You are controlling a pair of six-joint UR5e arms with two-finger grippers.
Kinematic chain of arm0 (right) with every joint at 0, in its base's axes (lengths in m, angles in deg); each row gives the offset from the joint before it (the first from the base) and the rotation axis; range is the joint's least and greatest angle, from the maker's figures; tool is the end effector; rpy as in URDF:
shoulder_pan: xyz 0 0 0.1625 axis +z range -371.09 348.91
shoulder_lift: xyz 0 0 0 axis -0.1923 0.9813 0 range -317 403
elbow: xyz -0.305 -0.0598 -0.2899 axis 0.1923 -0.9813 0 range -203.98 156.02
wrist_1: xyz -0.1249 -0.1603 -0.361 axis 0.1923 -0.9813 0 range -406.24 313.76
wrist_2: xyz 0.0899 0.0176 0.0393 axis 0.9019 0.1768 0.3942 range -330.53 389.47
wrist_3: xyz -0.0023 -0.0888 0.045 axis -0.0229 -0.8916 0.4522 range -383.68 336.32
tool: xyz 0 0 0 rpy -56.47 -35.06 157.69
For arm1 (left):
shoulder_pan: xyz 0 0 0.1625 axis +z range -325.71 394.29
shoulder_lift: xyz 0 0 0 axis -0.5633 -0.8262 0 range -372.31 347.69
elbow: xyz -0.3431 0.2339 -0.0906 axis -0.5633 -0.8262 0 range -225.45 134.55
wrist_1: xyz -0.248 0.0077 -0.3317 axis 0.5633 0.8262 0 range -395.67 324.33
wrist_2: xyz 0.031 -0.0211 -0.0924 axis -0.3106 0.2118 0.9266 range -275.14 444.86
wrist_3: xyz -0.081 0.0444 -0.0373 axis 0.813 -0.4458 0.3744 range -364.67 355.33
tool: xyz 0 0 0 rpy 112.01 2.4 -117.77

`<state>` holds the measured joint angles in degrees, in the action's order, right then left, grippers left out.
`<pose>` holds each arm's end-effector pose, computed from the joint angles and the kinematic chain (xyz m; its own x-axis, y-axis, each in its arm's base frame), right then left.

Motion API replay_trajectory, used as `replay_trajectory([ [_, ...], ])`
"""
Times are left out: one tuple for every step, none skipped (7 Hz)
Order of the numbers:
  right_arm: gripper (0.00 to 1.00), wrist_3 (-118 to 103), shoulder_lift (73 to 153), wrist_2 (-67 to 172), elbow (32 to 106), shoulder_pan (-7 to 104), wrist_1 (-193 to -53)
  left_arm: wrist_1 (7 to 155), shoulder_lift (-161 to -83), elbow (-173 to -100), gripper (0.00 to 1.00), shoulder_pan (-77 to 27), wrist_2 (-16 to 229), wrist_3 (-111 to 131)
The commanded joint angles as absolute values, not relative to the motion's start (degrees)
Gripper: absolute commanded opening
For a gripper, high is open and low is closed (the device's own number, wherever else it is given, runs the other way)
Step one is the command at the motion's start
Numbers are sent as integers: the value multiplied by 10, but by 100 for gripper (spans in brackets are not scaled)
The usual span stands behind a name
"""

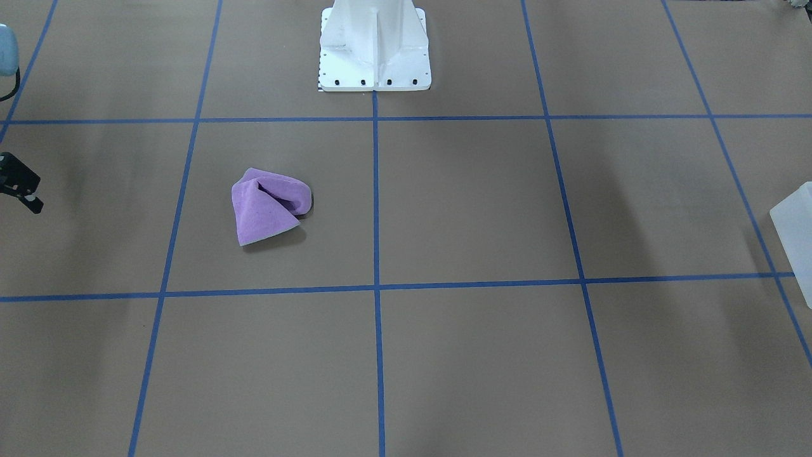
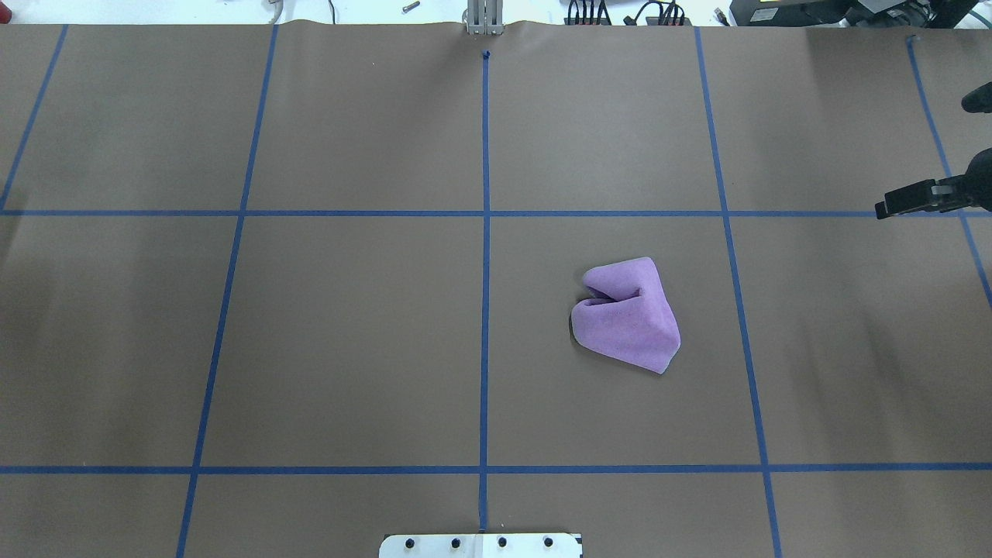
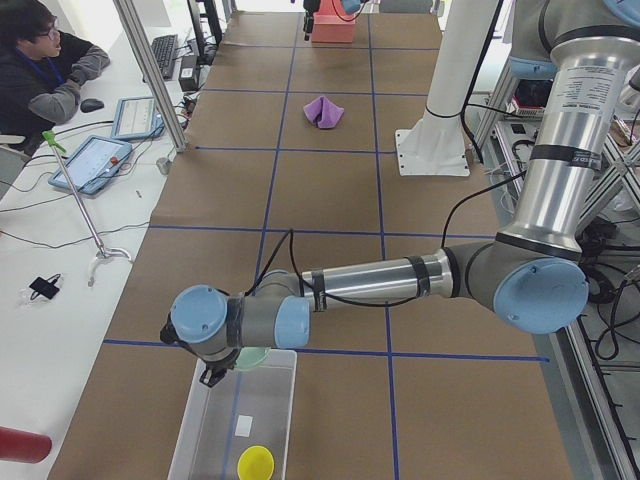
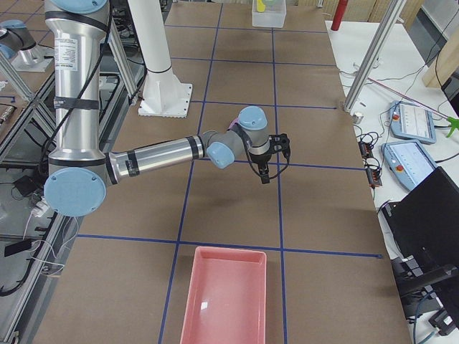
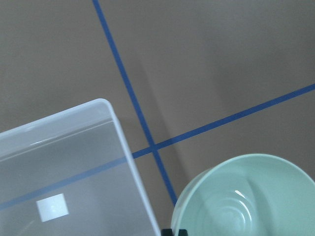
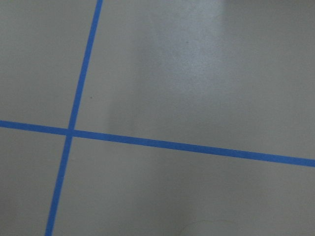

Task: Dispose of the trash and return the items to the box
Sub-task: 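Place the green bowl in the clear bin while the right gripper approaches the cloth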

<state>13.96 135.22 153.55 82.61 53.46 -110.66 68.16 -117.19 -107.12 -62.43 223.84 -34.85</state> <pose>-0.1418 -0.4784 0.4891 0.6710 -0.1164 0.7322 -0.1013 0.9639 0.2461 -0.1268 -0.5799 0.7291 0.6228 0.4372 -0.6488 -0.2268 0.8946 0.3851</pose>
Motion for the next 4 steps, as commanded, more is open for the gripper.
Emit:
replay_trajectory([
  [100, 193, 1328, 1510, 831, 492, -1100, 806, -1231, -891, 0, -626, 2233, -356],
  [100, 220, 1317, 1494, 831, 472, -1100, 848, -1235, -850, 0, -623, 2220, -354],
  [100, 224, 1314, 1490, 831, 465, -1100, 865, -1239, -825, 0, -620, 2214, -353],
  [100, 224, 1314, 1489, 832, 464, -1100, 891, -1240, -805, 0, -613, 2214, -326],
])
